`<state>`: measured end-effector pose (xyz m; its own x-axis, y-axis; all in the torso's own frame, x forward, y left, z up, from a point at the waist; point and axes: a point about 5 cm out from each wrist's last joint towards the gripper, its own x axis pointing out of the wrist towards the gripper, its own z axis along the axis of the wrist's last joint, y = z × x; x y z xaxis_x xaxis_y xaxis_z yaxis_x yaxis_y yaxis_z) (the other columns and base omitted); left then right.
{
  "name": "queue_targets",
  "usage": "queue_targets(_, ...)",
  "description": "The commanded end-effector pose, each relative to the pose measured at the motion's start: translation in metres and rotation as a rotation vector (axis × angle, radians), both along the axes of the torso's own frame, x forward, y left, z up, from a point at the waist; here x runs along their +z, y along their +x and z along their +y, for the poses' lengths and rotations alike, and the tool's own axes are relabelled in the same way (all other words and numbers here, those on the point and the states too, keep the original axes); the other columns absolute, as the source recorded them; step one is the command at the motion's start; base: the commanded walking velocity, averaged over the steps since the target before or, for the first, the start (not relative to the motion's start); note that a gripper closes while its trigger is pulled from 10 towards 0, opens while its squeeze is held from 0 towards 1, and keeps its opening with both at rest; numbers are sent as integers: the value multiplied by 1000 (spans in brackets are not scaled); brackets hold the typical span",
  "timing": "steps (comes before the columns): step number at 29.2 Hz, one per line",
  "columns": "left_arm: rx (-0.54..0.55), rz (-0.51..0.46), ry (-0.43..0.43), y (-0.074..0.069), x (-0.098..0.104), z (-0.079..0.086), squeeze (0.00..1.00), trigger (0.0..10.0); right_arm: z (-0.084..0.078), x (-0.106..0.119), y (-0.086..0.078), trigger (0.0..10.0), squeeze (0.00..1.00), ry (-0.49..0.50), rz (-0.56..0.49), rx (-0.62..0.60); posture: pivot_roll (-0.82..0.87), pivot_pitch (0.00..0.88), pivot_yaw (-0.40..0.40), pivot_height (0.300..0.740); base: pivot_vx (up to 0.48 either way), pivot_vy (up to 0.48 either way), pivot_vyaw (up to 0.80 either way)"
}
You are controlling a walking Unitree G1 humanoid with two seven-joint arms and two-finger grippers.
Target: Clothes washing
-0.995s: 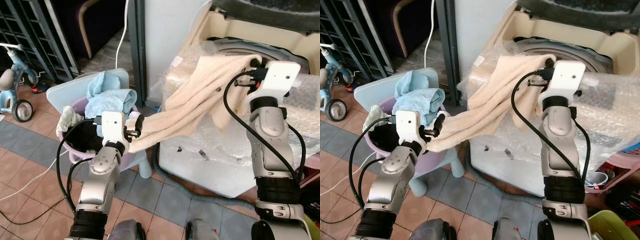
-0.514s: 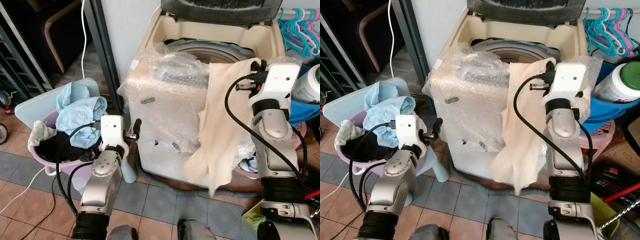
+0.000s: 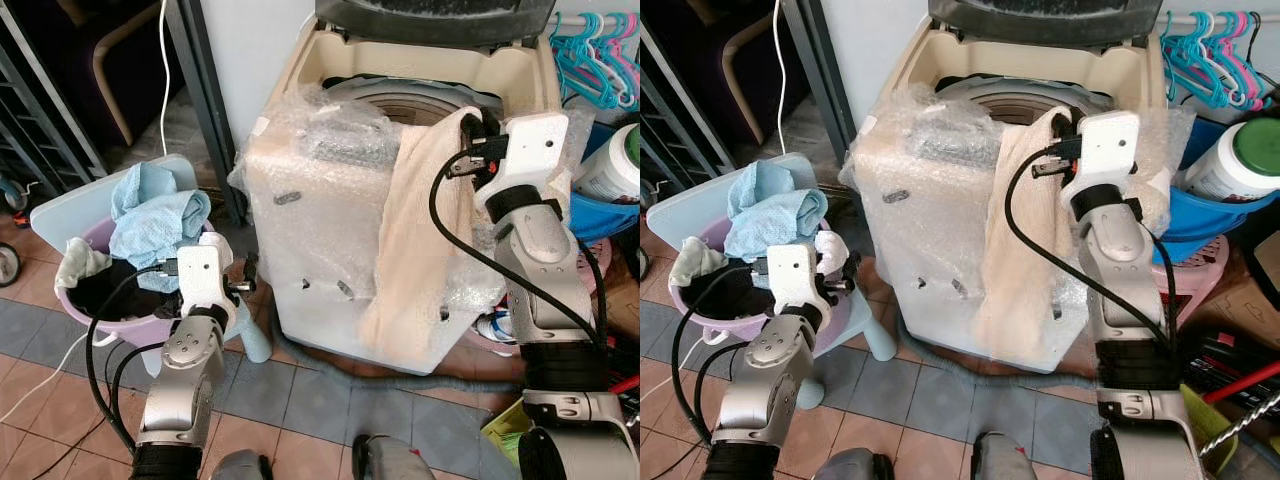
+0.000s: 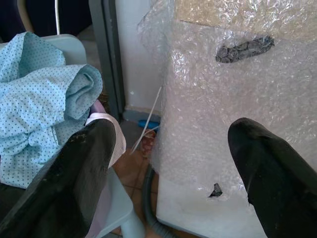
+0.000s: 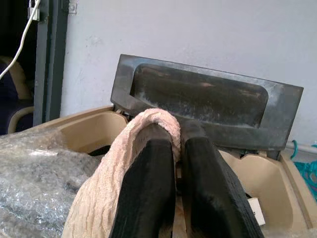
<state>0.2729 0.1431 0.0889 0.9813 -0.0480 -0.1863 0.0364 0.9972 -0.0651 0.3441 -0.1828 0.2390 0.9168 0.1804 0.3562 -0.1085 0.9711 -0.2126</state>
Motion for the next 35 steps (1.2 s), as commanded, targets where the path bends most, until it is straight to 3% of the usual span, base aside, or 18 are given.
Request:
queue_targets(1,-2,-17,5,1,6,1,0,10000,2,26,9,10000,0,-26,-72,46,-21,106,20,740,480,0,0)
queue_targets(7,6,-9,-8,-2,5,-2,0,10000,6,65,31,10000,0,-82,-140,90,-14,98,16,740,476,0,0)
queue_targets(10,3,-9,-8,-2,5,-2,0,10000,9,73,34,10000,0,-87,-156,102,-12,98,17,740,458,0,0)
queue_targets(16,8,2,-6,-2,4,1,0,10000,19,110,47,10000,0,-156,-231,158,-11,97,19,740,450,0,0)
queue_targets(17,9,2,-4,-2,4,1,0,10000,14,129,50,10000,0,-158,-265,117,-10,94,18,740,442,0,0)
queue_targets(22,6,-6,-7,-1,6,-2,0,10000,-3,158,50,10000,0,-124,-312,-38,-8,93,15,740,442,0,0)
queue_targets(24,6,-3,-10,-1,6,-4,0,10000,-30,171,50,10000,0,-28,-298,-220,-3,95,9,740,176,0,0)
queue_targets(25,6,-3,-10,-1,6,-4,0,10000,-30,171,50,10000,0,-28,-298,-220,-3,95,9,740,0,0,0)
queue_targets(26,10,-2,-17,-1,6,-4,0,10000,-50,173,48,10000,0,43,-281,-330,1,96,5,740,0,0,0)
queue_targets(28,21,6,-19,-3,5,-3,0,10000,-65,170,47,10000,0,72,-264,-403,4,97,3,740,0,0,0)
queue_targets(31,29,9,-20,-4,5,-1,0,10000,-71,153,50,10000,0,45,-206,-397,5,102,2,740,0,0,0)
queue_targets(33,29,10,-20,-5,5,0,0,10000,-68,121,58,10000,0,-15,-100,-350,6,105,4,740,0,0,0)
queue_targets(34,29,10,-20,-5,5,0,0,10000,-68,121,58,10000,0,-15,-100,-350,6,105,4,740,0,0,0)
queue_targets(35,25,12,-17,-6,5,0,0,10000,-62,97,63,10000,0,-52,-11,-284,4,108,7,740,0,0,0)
